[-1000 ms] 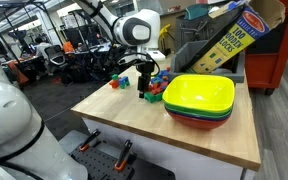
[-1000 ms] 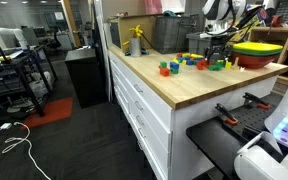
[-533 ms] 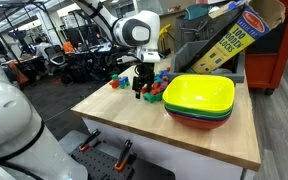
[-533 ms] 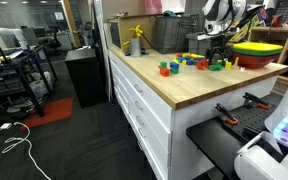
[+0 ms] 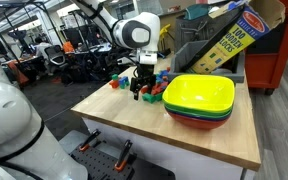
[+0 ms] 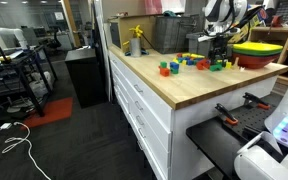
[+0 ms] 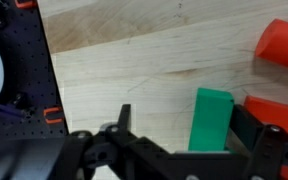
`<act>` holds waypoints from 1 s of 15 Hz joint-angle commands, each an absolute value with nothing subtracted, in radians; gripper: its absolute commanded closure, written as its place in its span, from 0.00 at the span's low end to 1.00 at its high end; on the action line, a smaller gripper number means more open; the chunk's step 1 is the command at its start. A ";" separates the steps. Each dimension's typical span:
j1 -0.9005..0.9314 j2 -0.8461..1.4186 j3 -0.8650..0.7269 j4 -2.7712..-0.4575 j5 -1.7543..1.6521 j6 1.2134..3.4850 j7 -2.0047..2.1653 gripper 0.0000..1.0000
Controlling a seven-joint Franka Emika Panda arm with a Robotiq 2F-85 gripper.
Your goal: Put the green block on the stack of blocks on the left
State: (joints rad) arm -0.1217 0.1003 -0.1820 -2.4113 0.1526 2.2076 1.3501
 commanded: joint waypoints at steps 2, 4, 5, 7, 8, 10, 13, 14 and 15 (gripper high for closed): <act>-0.133 0.046 -0.186 -2.474 0.149 2.259 1.366 0.00; -0.138 0.036 -0.180 -2.502 0.198 2.319 1.314 0.00; -0.139 0.032 -0.177 -2.513 0.222 2.348 1.297 0.00; -0.141 0.021 -0.174 -2.534 0.293 2.411 1.238 0.00; -0.142 0.019 -0.174 -2.542 0.318 2.435 1.208 0.00; -0.144 0.013 -0.176 -2.557 0.359 2.470 1.154 0.00; -0.149 0.003 -0.181 -2.591 0.380 2.502 1.094 0.00; -0.153 -0.001 -0.183 -2.603 0.379 2.507 1.081 0.00; -0.157 -0.004 -0.185 -2.616 0.372 2.511 1.069 0.00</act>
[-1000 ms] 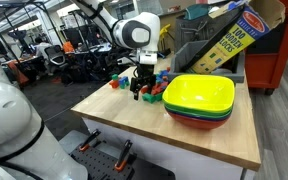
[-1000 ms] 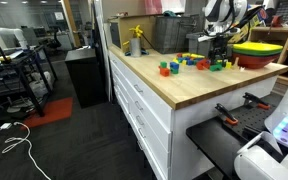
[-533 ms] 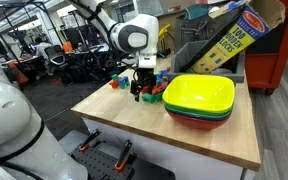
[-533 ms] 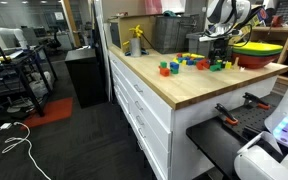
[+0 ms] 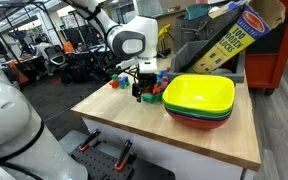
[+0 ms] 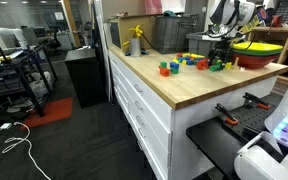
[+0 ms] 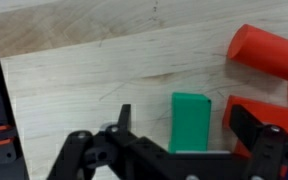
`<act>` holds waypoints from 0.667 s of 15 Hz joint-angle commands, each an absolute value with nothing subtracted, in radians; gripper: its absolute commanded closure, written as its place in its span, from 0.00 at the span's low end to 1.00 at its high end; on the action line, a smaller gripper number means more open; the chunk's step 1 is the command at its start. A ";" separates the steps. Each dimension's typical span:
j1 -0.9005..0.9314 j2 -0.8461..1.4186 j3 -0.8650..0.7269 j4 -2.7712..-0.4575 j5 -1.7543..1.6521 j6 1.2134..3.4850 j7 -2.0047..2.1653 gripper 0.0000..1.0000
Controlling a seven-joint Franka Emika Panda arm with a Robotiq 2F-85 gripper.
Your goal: Put the green block on the stack of blocks on the left
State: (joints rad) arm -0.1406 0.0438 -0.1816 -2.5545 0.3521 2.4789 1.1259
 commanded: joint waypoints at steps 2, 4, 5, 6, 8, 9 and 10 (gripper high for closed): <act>-0.163 -0.010 -0.186 -2.633 0.359 2.523 1.058 0.25; -0.167 -0.020 -0.186 -2.644 0.347 2.528 1.053 0.32; -0.168 -0.026 -0.185 -2.647 0.344 2.528 1.055 0.41; -0.169 -0.031 -0.184 -2.651 0.343 2.529 1.055 0.49; -0.170 -0.041 -0.183 -2.657 0.340 2.528 1.054 0.65; -0.170 -0.043 -0.182 -2.660 0.338 2.529 1.054 0.73; -0.171 -0.047 -0.182 -2.665 0.335 2.530 1.052 0.80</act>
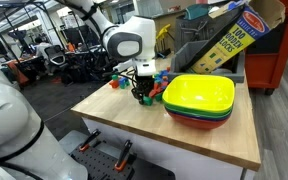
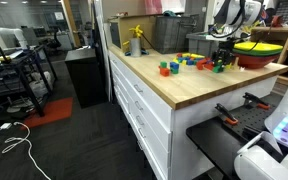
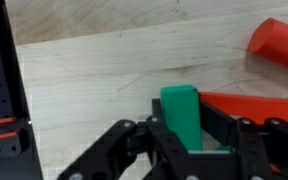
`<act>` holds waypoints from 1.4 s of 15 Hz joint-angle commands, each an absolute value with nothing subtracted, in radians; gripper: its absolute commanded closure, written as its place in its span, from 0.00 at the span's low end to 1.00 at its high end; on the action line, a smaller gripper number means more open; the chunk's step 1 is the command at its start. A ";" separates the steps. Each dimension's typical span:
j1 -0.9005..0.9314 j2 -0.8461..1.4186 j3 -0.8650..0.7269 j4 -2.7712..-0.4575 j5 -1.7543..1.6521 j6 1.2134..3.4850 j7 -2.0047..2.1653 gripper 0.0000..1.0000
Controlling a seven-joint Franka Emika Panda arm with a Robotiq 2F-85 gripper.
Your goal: Put the green block on the stack of blocks on the left
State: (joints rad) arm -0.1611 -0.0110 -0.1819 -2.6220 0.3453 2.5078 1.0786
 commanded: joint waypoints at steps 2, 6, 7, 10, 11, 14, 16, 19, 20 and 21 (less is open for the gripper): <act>-0.172 -0.056 -0.182 -2.673 0.326 2.531 1.051 0.88; -0.178 -0.090 -0.179 -2.687 0.210 2.514 1.089 0.88; -0.181 -0.106 -0.176 -2.690 0.155 2.509 1.107 0.88; -0.184 -0.161 -0.162 -2.698 0.035 2.487 1.127 0.88; -0.183 -0.181 -0.155 -2.698 0.017 2.481 1.116 0.88; -0.175 -0.230 -0.130 -2.685 -0.002 2.462 1.070 0.88; -0.162 -0.261 -0.109 -2.679 0.013 2.458 1.014 0.88; -0.126 -0.274 -0.080 -2.647 0.055 2.450 0.890 0.88; -0.109 -0.273 -0.070 -2.636 0.070 2.445 0.839 0.88; -0.092 -0.270 -0.058 -2.627 0.086 2.442 0.799 0.88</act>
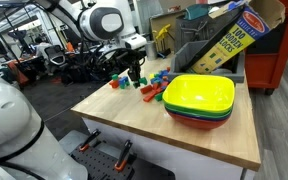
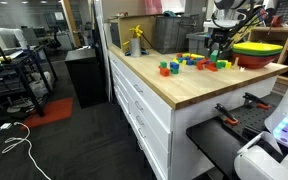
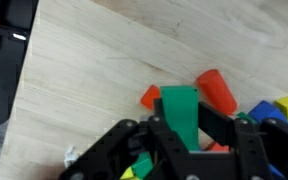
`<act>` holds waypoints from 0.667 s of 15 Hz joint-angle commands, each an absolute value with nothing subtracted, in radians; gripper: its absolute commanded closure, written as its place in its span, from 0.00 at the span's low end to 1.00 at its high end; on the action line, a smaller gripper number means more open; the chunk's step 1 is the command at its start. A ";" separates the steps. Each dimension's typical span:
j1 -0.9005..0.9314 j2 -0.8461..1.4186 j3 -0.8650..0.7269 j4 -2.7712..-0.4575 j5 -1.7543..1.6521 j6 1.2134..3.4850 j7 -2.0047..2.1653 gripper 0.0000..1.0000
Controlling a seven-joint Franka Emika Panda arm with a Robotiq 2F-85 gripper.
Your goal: Put the green block on the stack of blocks on the left
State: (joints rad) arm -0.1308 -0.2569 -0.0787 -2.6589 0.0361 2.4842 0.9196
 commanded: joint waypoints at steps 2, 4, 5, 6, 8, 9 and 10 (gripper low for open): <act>-0.054 -0.246 -0.031 -2.594 0.122 2.436 0.719 0.88; -0.018 -0.219 -0.011 -2.567 0.160 2.438 0.629 0.88; -0.001 -0.208 -0.005 -2.555 0.181 2.434 0.577 0.88; 0.014 -0.192 0.002 -2.546 0.202 2.433 0.525 0.88; 0.035 -0.172 0.006 -2.528 0.238 2.411 0.412 0.88; 0.038 -0.160 0.007 -2.519 0.245 2.402 0.364 0.88; 0.039 -0.150 0.007 -2.508 0.245 2.388 0.324 0.88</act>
